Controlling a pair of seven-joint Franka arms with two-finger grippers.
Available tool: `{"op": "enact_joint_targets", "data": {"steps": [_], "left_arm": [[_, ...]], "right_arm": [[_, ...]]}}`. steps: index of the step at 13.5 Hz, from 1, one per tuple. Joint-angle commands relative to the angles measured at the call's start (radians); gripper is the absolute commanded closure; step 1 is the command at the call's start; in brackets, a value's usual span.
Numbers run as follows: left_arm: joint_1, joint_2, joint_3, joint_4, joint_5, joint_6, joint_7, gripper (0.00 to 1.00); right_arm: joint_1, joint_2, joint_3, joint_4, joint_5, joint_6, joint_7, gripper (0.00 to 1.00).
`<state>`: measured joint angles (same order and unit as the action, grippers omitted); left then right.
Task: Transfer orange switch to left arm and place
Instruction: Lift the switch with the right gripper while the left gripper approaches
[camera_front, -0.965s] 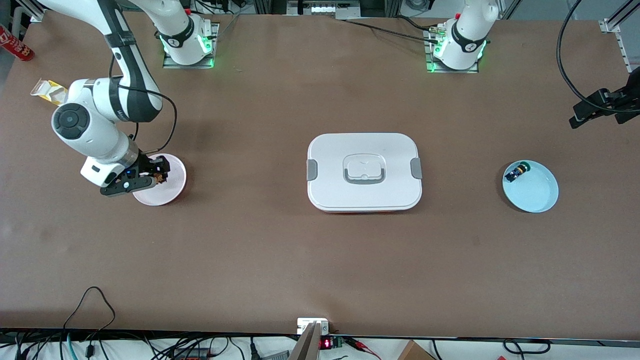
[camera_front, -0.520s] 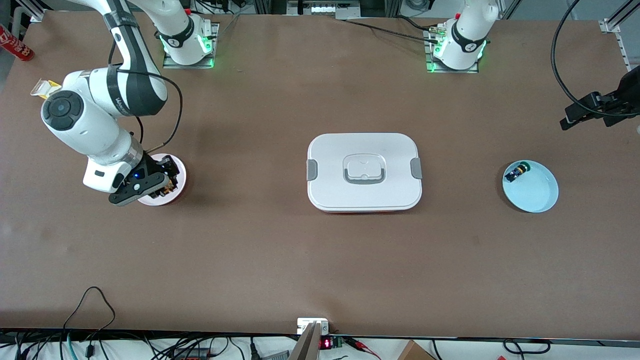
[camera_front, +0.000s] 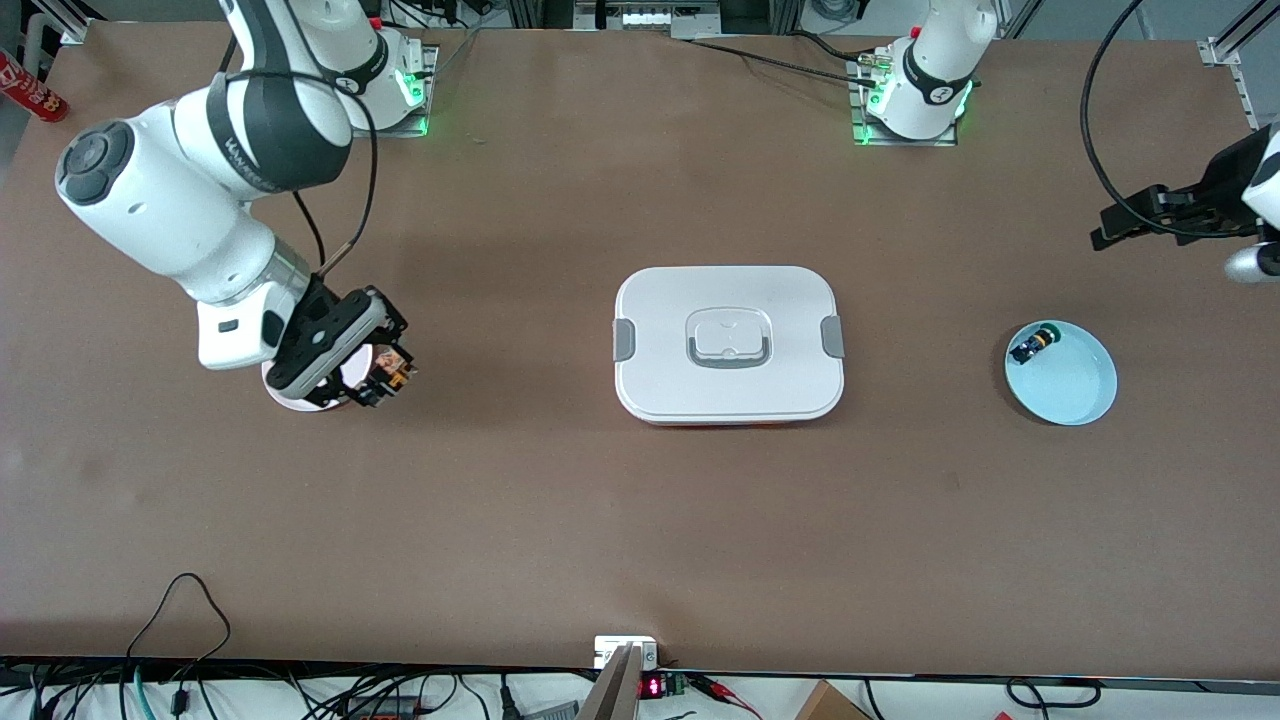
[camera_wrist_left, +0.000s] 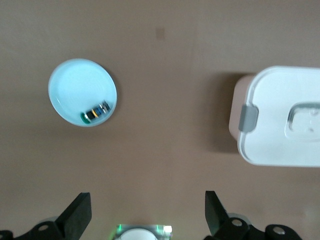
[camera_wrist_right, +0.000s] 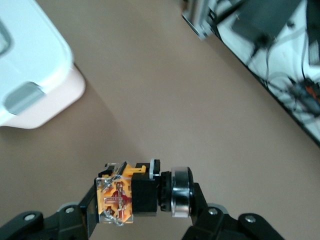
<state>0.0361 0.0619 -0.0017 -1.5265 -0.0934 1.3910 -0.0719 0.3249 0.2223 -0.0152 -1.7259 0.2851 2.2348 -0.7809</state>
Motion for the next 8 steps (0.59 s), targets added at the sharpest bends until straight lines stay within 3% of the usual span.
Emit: {"op": "enact_joint_targets", "data": {"steps": [1,6,7,8], "left_arm": [[0.005,0.042,0.003,0.009,-0.078,-0.07,0.008,0.0],[0.002,0.079,0.003,0.008,-0.398,-0.125,0.009,0.0],[0.005,0.088,0.003,0.008,-0.487,-0.127,0.008,0.0],[0.014,0.111,0.005,0.006,-0.599,-0.133,0.006,0.0]], "right_arm": [[0.022,0.005,0.027,0.049,0.163,-0.012,-0.144,1.0],[0.098,0.032,0.049,0.066,0.536,0.091,-0.49,1.0],[0.106,0.041,0.058,0.068,0.642,0.1,-0.577,1.0],[0.124,0.043,0.06,0.068,0.818,0.089,-0.653,1.0]]}}
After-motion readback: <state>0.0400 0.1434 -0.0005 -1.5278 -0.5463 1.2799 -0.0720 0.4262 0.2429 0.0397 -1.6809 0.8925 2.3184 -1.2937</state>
